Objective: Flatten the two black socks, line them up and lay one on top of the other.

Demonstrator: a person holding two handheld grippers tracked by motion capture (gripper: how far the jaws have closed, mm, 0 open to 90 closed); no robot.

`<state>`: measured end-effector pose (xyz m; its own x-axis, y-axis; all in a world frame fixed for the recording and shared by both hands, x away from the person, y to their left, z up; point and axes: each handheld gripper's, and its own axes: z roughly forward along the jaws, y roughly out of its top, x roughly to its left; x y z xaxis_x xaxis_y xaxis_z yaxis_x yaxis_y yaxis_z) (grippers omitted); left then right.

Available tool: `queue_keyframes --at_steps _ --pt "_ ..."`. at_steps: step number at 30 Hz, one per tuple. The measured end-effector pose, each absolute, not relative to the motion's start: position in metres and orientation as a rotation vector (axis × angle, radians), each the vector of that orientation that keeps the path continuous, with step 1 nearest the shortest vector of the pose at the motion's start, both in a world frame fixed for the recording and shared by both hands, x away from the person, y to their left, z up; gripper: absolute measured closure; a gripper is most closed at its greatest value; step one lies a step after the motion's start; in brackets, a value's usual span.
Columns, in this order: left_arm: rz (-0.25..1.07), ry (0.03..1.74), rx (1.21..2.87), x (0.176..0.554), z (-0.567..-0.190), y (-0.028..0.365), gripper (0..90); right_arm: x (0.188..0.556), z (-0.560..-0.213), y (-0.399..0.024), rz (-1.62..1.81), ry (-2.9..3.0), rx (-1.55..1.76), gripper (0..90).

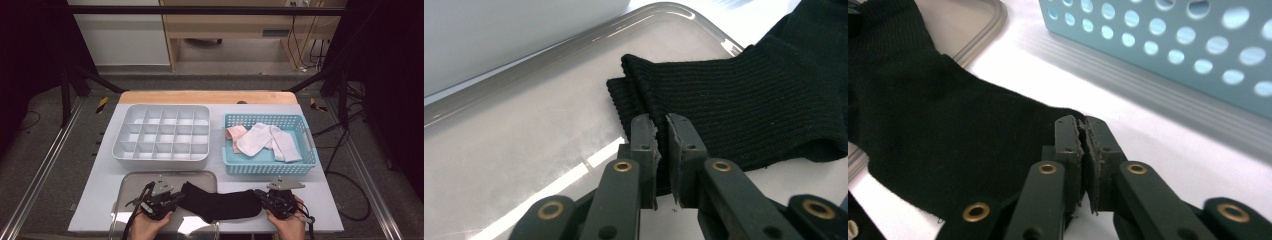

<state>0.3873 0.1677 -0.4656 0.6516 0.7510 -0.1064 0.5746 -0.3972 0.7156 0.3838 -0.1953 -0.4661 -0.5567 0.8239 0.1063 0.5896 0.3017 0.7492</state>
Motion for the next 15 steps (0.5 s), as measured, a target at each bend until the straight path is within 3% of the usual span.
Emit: queue_keyframes --at_steps 10,15 --pt "0.331 1.033 2.121 0.3779 -0.4644 0.1726 81.1 0.3889 -0.4709 -0.1901 1.106 2.251 1.255 86.3" --pt "0.357 1.02 2.076 0.3824 -0.4559 0.1732 73.4 0.3899 -0.4704 -0.1899 1.119 2.257 1.256 81.0"
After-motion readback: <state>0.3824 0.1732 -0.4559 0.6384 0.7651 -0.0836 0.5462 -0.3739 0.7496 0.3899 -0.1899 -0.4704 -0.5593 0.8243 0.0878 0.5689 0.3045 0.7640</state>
